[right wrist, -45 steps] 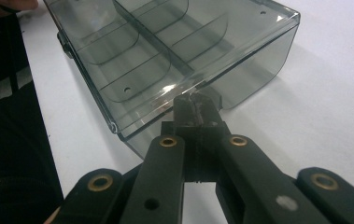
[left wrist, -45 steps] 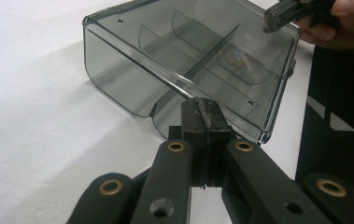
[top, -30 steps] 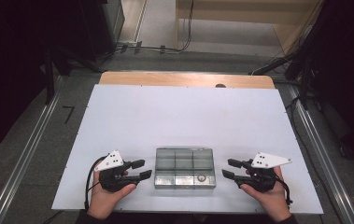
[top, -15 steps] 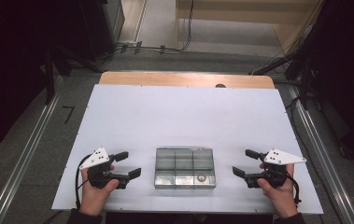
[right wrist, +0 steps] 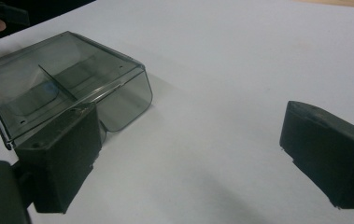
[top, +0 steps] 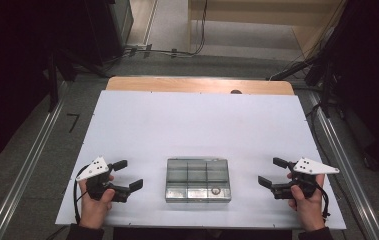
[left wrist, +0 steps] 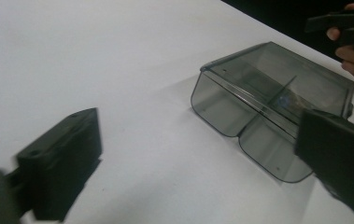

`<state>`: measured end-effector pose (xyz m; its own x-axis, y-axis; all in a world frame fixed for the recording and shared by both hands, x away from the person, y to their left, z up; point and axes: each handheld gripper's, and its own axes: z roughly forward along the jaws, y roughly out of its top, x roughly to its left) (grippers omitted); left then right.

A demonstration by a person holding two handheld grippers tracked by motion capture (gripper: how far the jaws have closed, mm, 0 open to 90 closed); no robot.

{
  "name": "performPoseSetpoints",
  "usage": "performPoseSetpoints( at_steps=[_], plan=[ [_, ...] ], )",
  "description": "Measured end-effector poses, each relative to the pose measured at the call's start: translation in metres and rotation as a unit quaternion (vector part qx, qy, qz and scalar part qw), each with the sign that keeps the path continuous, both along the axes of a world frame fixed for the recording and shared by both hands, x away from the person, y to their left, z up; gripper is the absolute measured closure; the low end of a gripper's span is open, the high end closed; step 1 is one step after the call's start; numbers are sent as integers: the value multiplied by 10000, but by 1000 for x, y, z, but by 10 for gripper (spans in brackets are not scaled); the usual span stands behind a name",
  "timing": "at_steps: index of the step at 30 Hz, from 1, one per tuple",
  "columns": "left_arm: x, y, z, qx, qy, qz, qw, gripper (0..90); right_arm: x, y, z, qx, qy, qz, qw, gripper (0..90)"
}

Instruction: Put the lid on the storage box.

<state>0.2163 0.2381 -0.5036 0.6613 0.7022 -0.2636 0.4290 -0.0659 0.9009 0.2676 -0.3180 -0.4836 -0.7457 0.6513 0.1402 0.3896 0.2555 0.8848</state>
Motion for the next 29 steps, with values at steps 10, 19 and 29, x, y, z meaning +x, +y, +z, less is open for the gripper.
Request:
performPoseSetpoints(
  at_steps=[10,19,29],
  plan=[
    [2,12,-4,138,-83,140,9998,0,6,-24,-6,36,38,-156,9999,2],
    [2,19,-6,81,-134,189,9997,0,10,-36,-13,33,103,-363,9993,0],
    [3,18,-7,104,-94,162,9998,0,11,-36,-14,0,123,-406,9991,0]
  ],
)
